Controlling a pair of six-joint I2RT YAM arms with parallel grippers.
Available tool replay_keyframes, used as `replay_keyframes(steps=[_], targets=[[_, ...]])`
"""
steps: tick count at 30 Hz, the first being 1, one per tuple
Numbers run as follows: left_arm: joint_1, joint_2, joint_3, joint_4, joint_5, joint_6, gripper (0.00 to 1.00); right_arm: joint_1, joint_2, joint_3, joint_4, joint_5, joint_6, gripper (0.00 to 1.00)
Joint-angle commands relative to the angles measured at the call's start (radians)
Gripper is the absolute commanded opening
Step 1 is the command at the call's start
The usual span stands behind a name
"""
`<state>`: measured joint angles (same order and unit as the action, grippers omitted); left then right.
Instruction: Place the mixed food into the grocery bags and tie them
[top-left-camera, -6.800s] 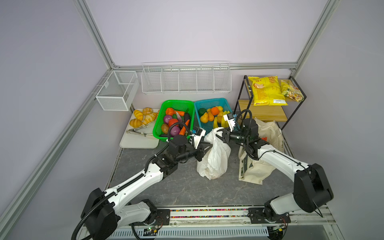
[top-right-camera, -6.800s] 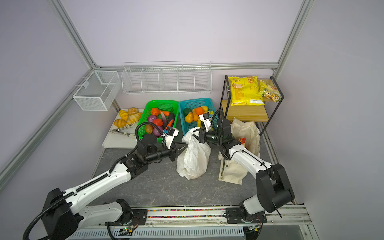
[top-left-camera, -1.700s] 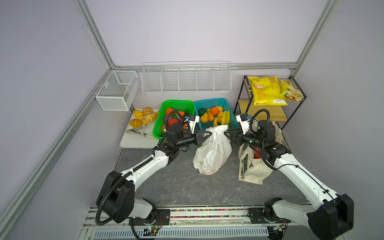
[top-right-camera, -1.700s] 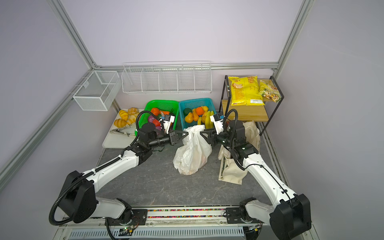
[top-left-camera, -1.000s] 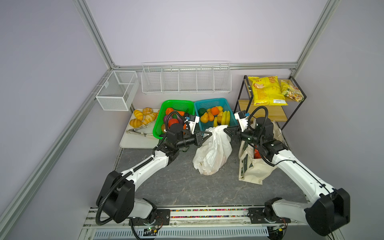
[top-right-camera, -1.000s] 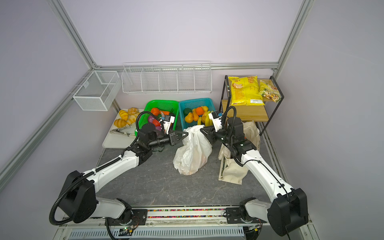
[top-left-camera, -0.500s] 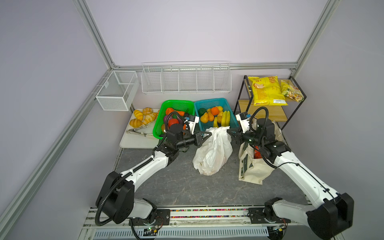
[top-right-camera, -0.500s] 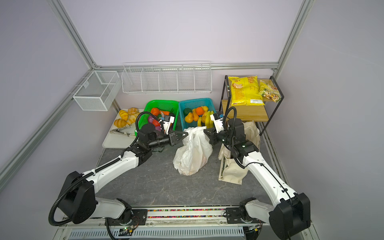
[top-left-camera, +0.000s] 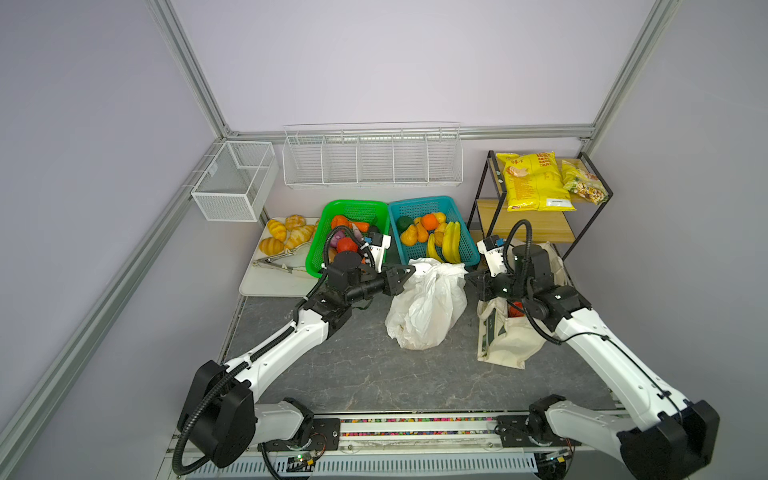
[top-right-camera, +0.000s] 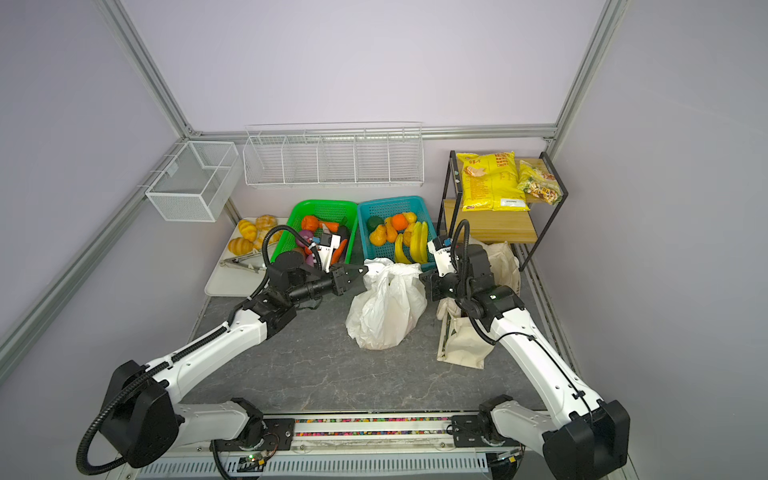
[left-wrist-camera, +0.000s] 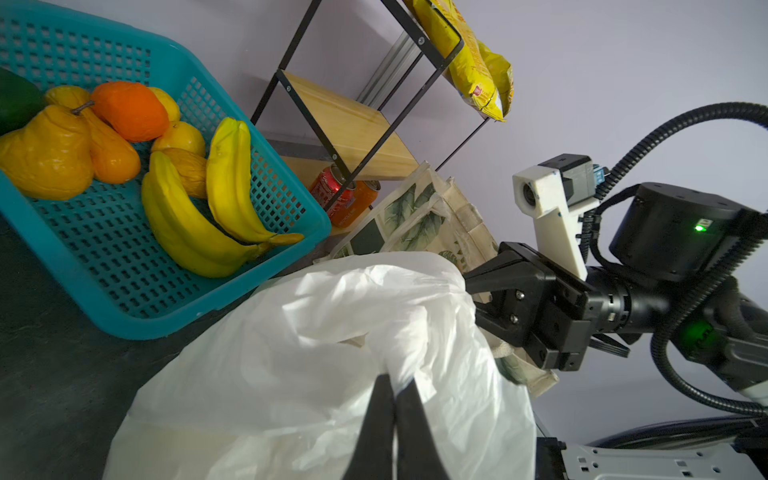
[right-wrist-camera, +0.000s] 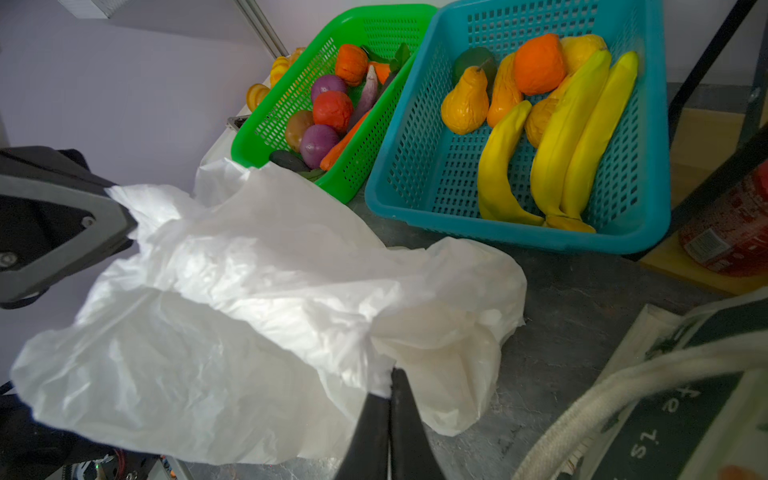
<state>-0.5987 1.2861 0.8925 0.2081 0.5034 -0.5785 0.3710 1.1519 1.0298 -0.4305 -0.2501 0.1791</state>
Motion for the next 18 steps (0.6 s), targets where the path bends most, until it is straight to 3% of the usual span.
replay_keyframes(steps=[1,7,15,18], targets=[[0.034,-0.059,-0.016,-0.051,-0.081,0.037,0.00,-0.004,0.022,0.013,-0.083,0.103,-0.008,0.07],[0.104,-0.120,-0.059,-0.128,-0.115,0.058,0.00,0.002,0.051,0.007,-0.079,0.124,-0.010,0.07],[0.252,-0.193,-0.159,-0.178,-0.152,0.051,0.00,0.052,0.117,0.004,-0.078,0.234,-0.040,0.07],[0.258,-0.182,-0.172,-0.151,-0.085,0.052,0.00,0.061,0.111,-0.023,-0.005,0.152,-0.059,0.07]])
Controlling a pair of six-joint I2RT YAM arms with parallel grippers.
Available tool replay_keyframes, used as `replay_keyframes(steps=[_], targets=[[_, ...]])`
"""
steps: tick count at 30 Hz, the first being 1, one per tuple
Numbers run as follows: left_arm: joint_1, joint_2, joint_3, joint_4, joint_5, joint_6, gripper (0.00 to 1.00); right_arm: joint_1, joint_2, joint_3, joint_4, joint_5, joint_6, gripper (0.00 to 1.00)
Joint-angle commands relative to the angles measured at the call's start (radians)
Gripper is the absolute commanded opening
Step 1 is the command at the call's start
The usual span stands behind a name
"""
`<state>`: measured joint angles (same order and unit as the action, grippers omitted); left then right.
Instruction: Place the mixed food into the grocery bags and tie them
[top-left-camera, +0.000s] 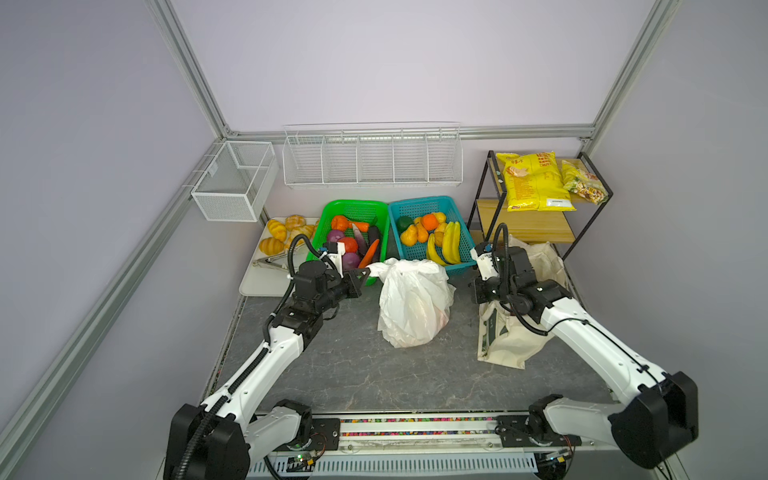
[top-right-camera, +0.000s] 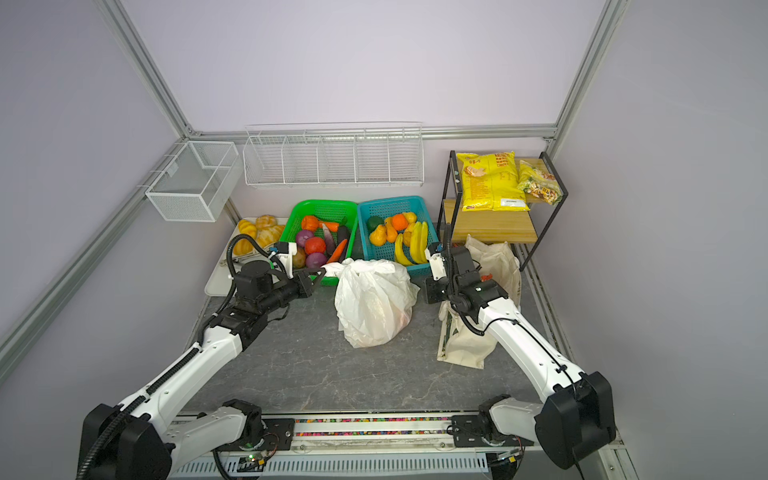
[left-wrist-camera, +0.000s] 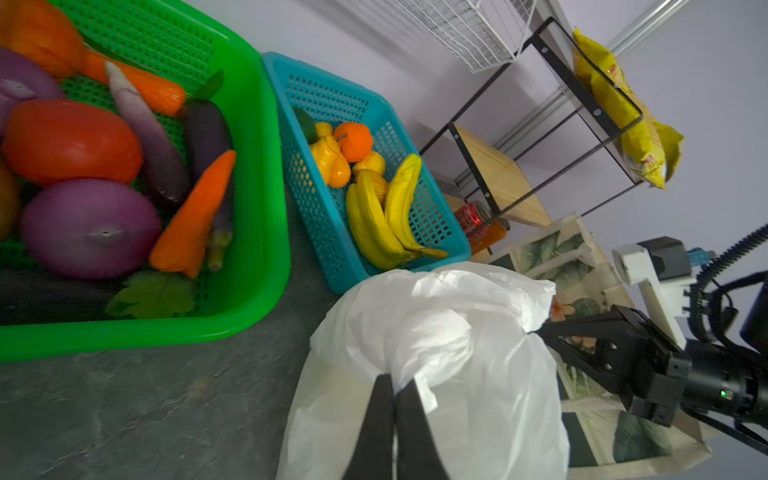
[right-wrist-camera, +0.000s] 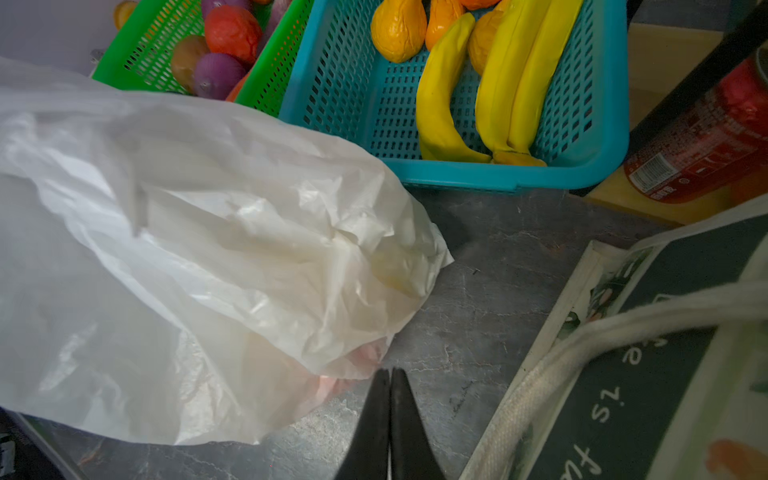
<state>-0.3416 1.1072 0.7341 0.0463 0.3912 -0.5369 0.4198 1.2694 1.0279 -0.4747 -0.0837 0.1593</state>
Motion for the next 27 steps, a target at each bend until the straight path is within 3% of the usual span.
replay_keyframes(steps=[1,2,7,10,15,18,20,27], targets=[[0.002,0.009,-0.018,0.036,0.056,0.002,0.00,0.013,-0.021,-0.040,0.096,-0.114,-0.052,0.07],[0.000,0.016,-0.022,0.058,0.081,-0.009,0.00,0.014,-0.030,-0.047,0.142,-0.208,-0.060,0.08],[0.000,0.022,-0.030,0.098,0.111,-0.019,0.00,-0.011,0.022,0.026,0.226,-0.469,-0.026,0.51],[0.000,0.019,-0.028,0.106,0.119,-0.020,0.00,-0.024,0.088,0.080,0.244,-0.536,0.004,0.63],[0.000,0.022,-0.025,0.115,0.133,-0.021,0.00,-0.020,0.199,0.156,0.254,-0.567,0.015,0.73],[0.000,0.026,-0.026,0.121,0.139,-0.024,0.00,-0.016,0.236,0.183,0.268,-0.577,0.014,0.70],[0.000,0.025,-0.025,0.122,0.140,-0.027,0.00,-0.014,0.254,0.196,0.271,-0.588,0.013,0.63],[0.000,0.006,-0.028,0.095,0.083,-0.014,0.00,-0.017,0.236,0.174,0.217,-0.502,-0.004,0.07]])
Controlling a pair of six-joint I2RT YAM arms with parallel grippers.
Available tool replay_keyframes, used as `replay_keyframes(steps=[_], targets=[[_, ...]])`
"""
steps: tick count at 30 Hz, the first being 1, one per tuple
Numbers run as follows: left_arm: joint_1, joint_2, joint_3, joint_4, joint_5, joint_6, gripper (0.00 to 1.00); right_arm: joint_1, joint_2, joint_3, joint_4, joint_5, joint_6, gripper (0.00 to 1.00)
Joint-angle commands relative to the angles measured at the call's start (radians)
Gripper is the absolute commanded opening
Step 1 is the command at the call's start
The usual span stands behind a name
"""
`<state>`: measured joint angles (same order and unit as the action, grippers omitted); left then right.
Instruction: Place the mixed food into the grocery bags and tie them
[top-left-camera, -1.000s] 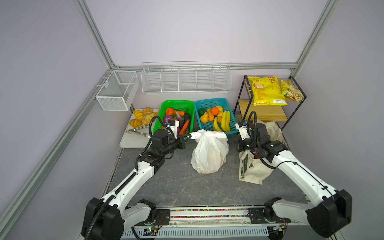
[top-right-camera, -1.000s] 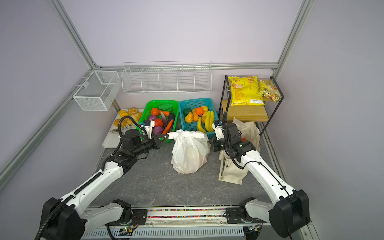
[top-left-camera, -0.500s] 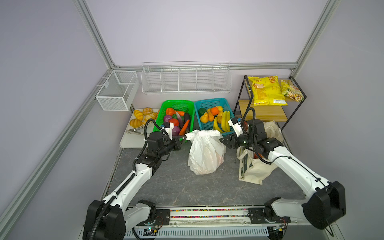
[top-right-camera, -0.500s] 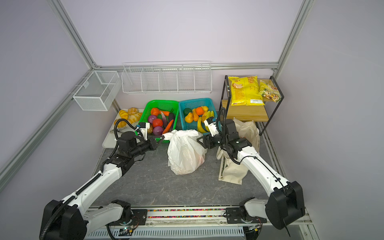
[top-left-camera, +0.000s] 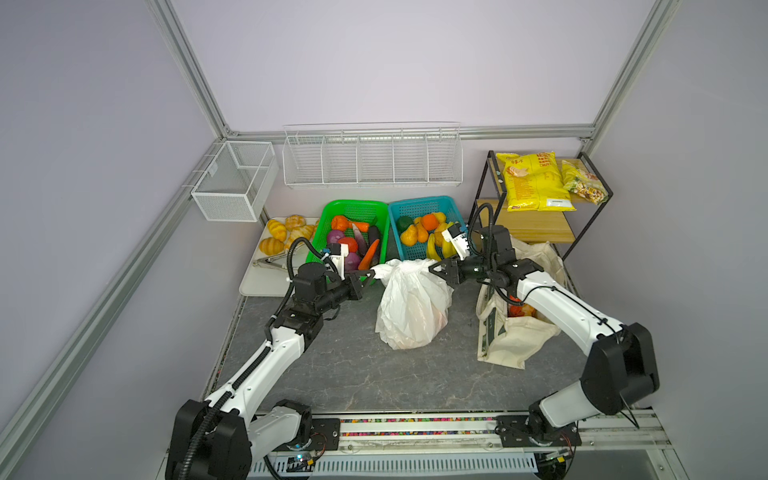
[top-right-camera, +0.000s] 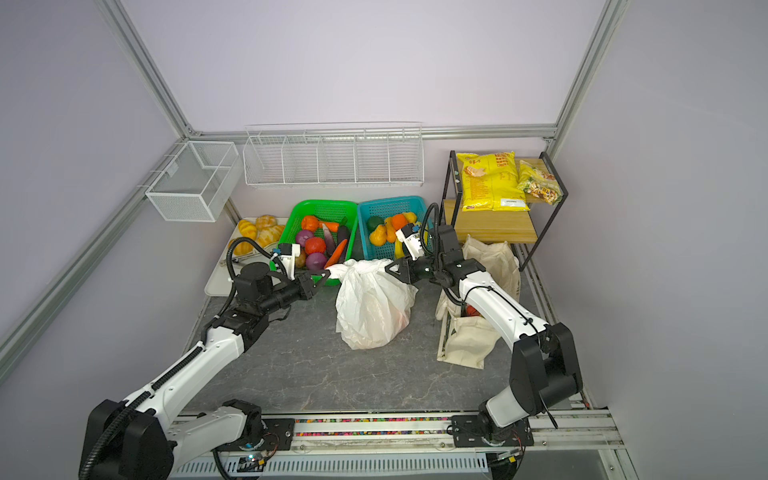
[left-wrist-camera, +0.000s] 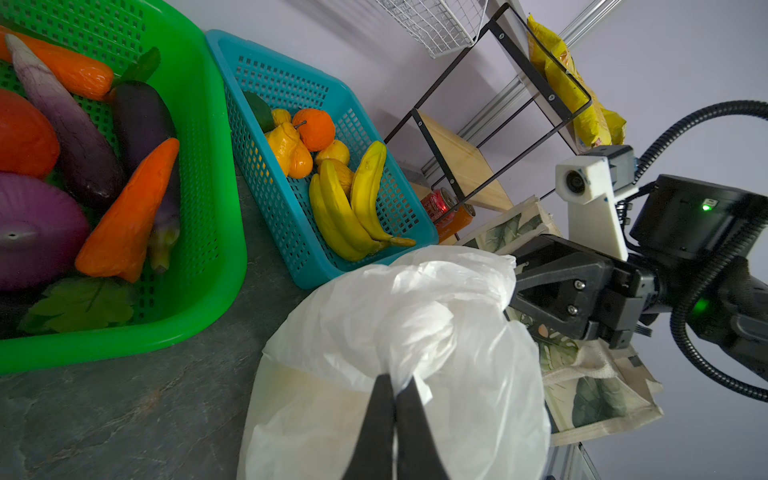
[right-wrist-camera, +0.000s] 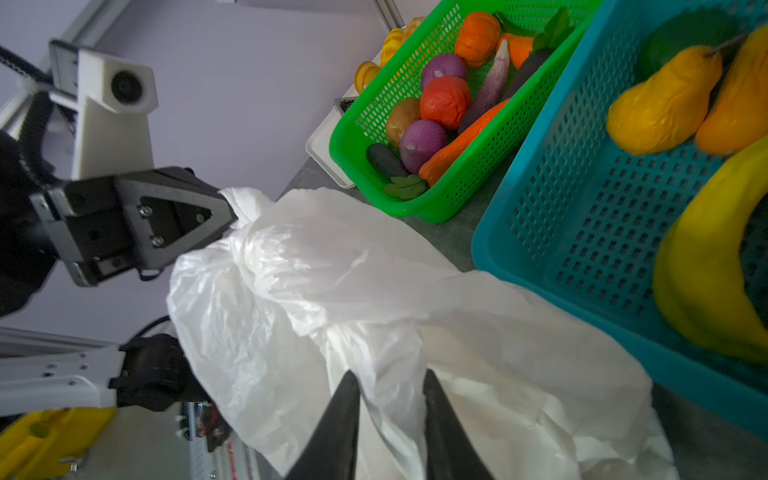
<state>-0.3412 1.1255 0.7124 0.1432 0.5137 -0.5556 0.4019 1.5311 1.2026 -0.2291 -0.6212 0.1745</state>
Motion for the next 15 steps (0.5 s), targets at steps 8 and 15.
replay_keyframes(steps=[8,15], targets=[[0.000,-0.084,-0.033,-0.281,-0.516,0.190,0.00,0.008,-0.103,-0.056,-0.333,0.616,-0.075,0.07],[0.003,-0.057,-0.098,-0.267,-0.689,0.174,0.00,0.048,-0.100,-0.100,-0.349,0.917,-0.091,0.07]])
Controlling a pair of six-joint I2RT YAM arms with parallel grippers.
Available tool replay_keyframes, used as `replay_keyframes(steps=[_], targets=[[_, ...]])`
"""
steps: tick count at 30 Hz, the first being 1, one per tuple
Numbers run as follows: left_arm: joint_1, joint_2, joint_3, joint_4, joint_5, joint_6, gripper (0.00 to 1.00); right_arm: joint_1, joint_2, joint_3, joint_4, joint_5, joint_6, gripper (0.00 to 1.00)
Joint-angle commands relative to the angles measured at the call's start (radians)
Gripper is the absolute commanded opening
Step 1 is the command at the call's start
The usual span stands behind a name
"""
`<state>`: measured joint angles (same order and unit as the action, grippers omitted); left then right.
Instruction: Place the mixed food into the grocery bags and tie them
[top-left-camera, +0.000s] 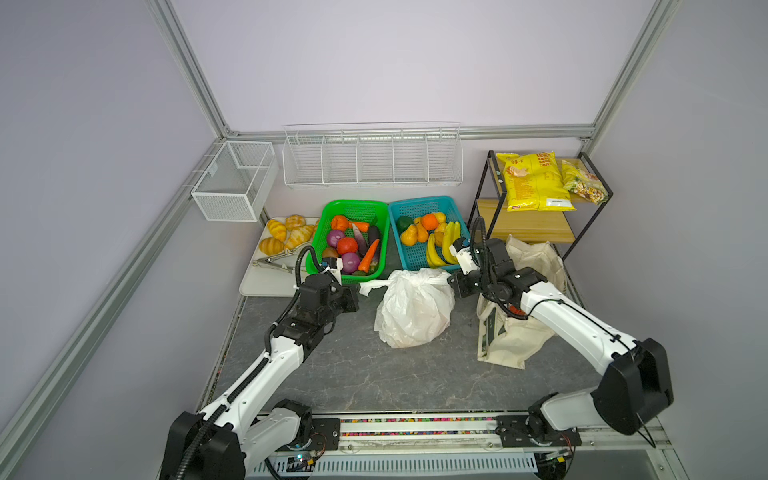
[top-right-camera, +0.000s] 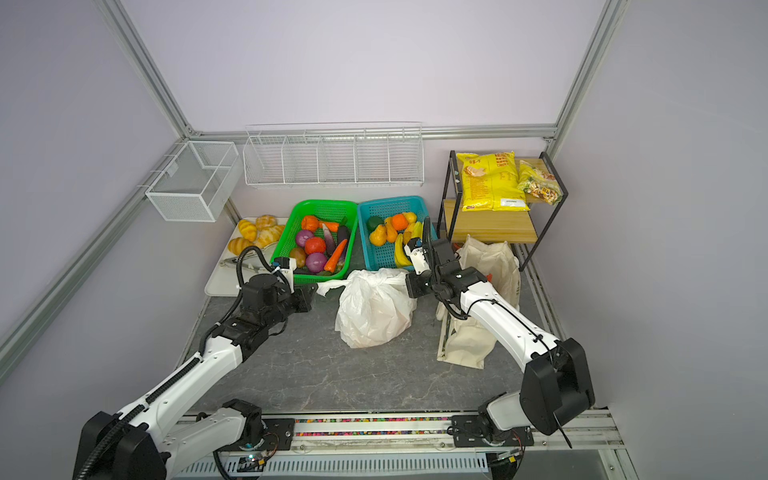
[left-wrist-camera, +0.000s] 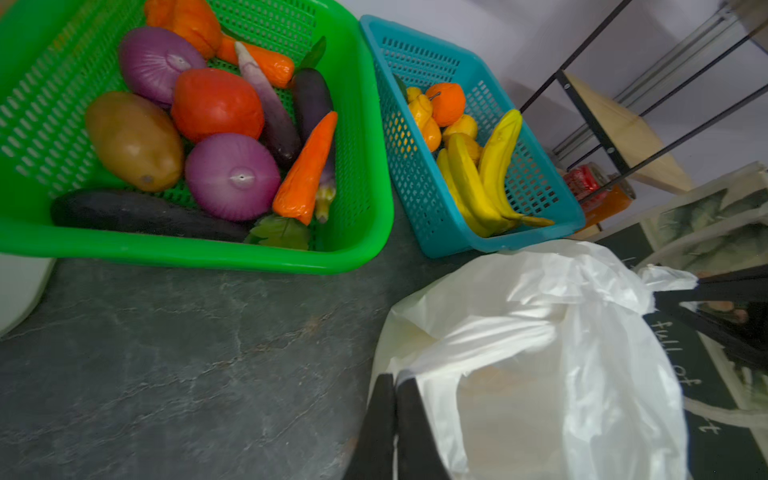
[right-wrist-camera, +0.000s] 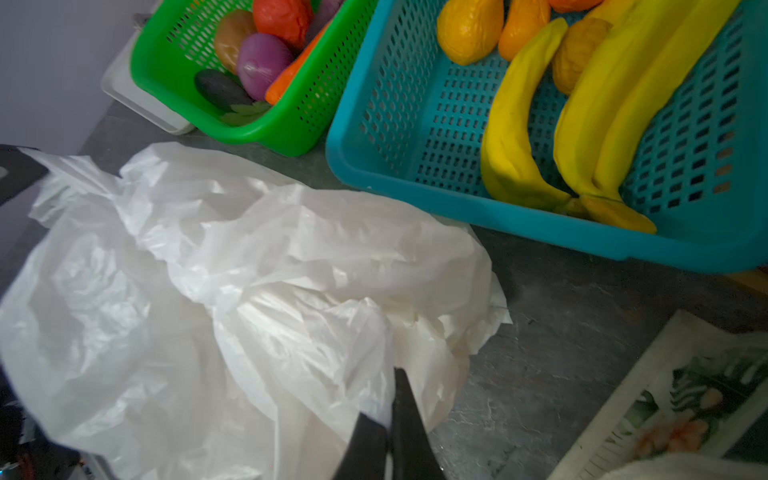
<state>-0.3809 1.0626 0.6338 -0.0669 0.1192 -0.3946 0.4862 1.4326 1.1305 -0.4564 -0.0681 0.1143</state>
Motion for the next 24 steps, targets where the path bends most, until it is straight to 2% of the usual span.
replay_keyframes(steps=[1,4,9,11,14,16,19,22,24], targets=[[0.045,0.012,-0.020,-0.061,-0.305,0.007,0.00,-0.030,0.002,-0.029,-0.124,0.397,-0.033,0.07],[0.056,0.027,-0.024,-0.069,-0.326,0.013,0.00,-0.023,0.014,-0.039,-0.138,0.476,-0.037,0.07],[0.095,0.053,-0.058,-0.043,-0.306,0.010,0.00,-0.025,0.029,-0.063,-0.138,0.537,-0.033,0.07],[0.096,0.049,-0.047,-0.048,-0.234,-0.006,0.00,-0.010,0.019,-0.071,-0.102,0.466,-0.056,0.07],[0.093,-0.002,-0.069,0.106,0.019,-0.011,0.00,0.014,-0.024,-0.079,-0.016,0.299,-0.074,0.07],[0.092,-0.026,-0.111,0.301,0.175,-0.125,0.21,0.016,-0.032,-0.062,0.002,0.237,-0.065,0.07],[0.089,0.000,-0.113,0.488,0.337,-0.277,0.47,0.022,-0.024,-0.034,-0.014,0.235,-0.074,0.07],[0.063,0.036,-0.079,0.509,0.366,-0.327,0.70,0.028,-0.019,-0.029,-0.016,0.235,-0.080,0.07],[0.028,0.080,-0.040,0.473,0.362,-0.300,0.77,0.035,-0.017,-0.028,-0.015,0.235,-0.081,0.07]])
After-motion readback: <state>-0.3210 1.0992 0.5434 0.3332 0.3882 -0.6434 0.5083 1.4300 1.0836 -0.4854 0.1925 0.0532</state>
